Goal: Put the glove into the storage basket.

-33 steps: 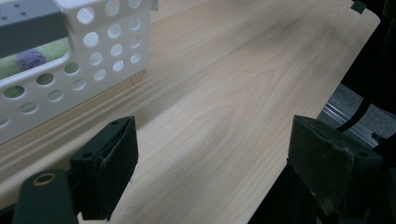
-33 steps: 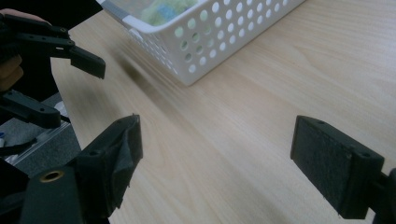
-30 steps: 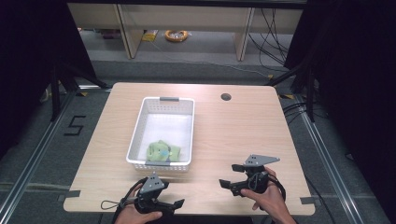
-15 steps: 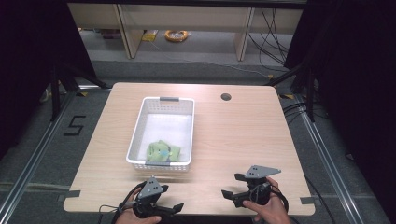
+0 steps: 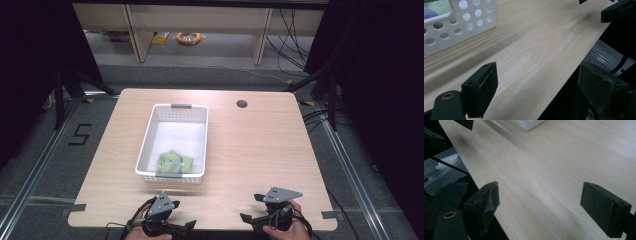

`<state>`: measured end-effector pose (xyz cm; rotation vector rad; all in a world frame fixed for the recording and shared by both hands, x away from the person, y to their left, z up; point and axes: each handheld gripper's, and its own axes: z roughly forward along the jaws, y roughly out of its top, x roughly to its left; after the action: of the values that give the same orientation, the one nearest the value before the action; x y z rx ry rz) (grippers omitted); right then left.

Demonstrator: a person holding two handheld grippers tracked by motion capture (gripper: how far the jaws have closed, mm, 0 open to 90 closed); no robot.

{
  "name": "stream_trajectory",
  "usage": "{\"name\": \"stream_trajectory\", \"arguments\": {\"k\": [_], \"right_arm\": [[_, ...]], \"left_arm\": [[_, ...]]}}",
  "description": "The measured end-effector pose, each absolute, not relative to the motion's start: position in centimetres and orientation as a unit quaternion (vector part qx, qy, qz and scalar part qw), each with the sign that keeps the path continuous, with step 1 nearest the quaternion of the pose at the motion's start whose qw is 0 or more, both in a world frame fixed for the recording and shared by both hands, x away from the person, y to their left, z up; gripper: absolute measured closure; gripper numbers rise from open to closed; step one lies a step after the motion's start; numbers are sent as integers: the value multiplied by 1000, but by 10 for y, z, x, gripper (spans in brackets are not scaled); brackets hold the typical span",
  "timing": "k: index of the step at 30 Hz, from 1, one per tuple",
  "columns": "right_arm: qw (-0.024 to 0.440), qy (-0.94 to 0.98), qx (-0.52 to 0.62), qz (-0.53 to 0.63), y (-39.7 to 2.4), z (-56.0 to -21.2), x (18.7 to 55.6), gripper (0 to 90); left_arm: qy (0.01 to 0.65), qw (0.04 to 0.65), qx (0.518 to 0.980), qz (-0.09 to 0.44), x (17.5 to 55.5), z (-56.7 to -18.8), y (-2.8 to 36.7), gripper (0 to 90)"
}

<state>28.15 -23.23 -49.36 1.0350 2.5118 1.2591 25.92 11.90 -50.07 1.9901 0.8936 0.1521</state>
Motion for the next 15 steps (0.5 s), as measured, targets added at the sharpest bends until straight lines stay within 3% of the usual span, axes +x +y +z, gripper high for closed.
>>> {"name": "stream_trajectory", "arguments": {"k": [15], "right_arm": [[55,840,343,417,-234,-497,280,167]], "left_arm": [[360,456,811,62,260,-502,119,156]]}}
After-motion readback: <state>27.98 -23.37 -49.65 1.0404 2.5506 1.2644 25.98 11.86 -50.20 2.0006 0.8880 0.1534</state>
